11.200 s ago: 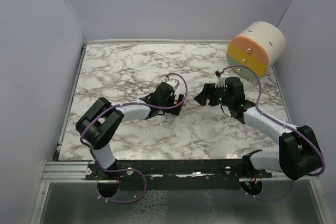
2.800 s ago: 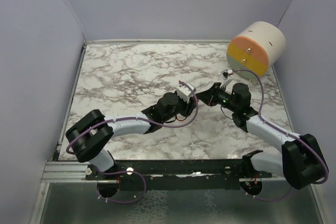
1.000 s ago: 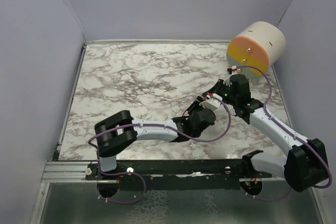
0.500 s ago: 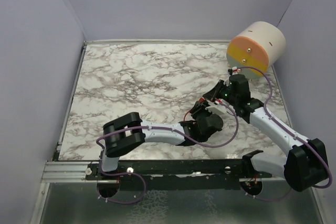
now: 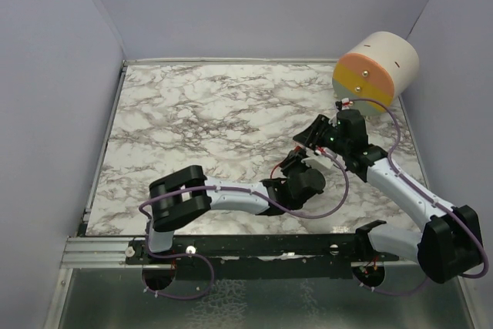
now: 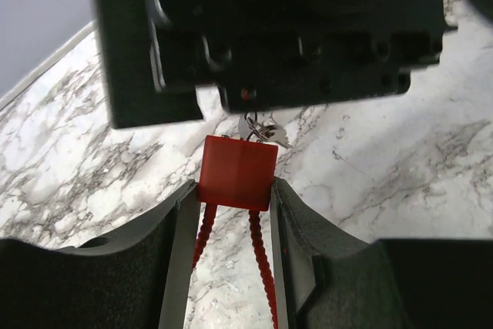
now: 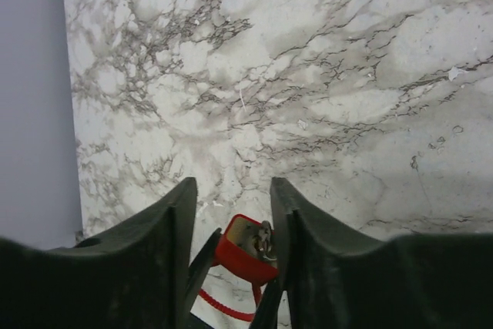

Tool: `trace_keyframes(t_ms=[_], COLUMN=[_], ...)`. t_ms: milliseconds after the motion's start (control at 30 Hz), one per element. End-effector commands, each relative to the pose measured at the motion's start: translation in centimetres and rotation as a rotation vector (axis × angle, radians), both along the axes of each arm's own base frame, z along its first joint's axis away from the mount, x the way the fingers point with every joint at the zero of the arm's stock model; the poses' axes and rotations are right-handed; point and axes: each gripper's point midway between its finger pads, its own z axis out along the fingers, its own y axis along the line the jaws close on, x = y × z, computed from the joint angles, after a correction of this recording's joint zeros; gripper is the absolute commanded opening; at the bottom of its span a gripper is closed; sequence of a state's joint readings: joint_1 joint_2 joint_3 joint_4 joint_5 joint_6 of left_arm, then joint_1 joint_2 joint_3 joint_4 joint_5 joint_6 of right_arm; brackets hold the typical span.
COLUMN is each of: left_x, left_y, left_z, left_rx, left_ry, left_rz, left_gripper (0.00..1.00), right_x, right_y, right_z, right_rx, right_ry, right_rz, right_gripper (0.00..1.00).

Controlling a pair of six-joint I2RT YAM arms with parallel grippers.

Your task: Unlock with the key

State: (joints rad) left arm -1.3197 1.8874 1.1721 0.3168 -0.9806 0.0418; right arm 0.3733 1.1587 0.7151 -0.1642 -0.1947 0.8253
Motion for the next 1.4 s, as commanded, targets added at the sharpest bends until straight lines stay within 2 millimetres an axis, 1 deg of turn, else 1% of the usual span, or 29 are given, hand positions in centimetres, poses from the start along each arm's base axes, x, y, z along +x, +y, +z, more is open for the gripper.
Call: trace_keyframes(t_ms=[0, 67, 233, 367, 433, 567, 700, 833, 933, 1100, 1233, 1367], left_x=[-0.6, -0.5, -0.1, 0.4, 0.5, 0.6, 0.1, -0.6, -0.8, -1.0, -1.6, -1.6], left_y=[-0.2, 0.6, 2.8, 4.6, 5.4, 6.9, 7.0, 6.8, 6.6, 6.7, 6.6, 7.0], left_z=[1.5, 1.2, 0.1, 0.6, 0.6, 1.5, 2.1, 2.4, 2.4, 2.4, 2.0, 1.5], left_rx=[-0.123, -0.134, -0.135, -0.221, -0.266, -0.315, -0.299, -0.3, -0.295, -0.265, -0.196, -0.143], left_ry=[0.041, 0.057, 0.096, 0.15, 0.184, 0.209, 0.214, 0.231, 0.241, 0.233, 0.206, 0.203], left_rz=[-0.08, -0.08, -0.089, -0.128, -0.186, -0.308, -0.447, -0.55, -0.618, -0.683, -0.774, -0.798], left_gripper=[0.0, 0.0, 0.0, 0.0, 0.0, 0.0, 0.0, 0.0, 0.0, 0.0, 0.0, 0.0], right_x=[0.3, 0.6, 1.3, 1.7, 1.8, 1.8, 1.4, 1.0, 0.7, 0.3, 0.3, 0.4], right_y=[0.2, -0.1, -1.0, -1.7, -2.2, -3.0, -3.5, -3.5, -3.5, -3.2, -3.3, -3.2], right_z=[2.2, 2.6, 3.5, 3.8, 3.9, 4.7, 5.5, 5.8, 5.4, 4.8, 4.3, 3.9], right_rx=[0.036, 0.035, 0.031, 0.018, 0.002, -0.044, -0.084, -0.127, -0.17, -0.232, -0.282, -0.317], right_ry=[-0.061, -0.073, -0.096, -0.111, -0.128, -0.211, -0.314, -0.384, -0.415, -0.473, -0.488, -0.483], right_rz=[-0.016, -0.034, -0.068, -0.08, -0.086, -0.076, -0.049, 0.001, 0.048, 0.132, 0.164, 0.203], right_gripper=[0.49, 0.53, 0.54, 0.55, 0.55, 0.54, 0.52, 0.51, 0.51, 0.51, 0.51, 0.5])
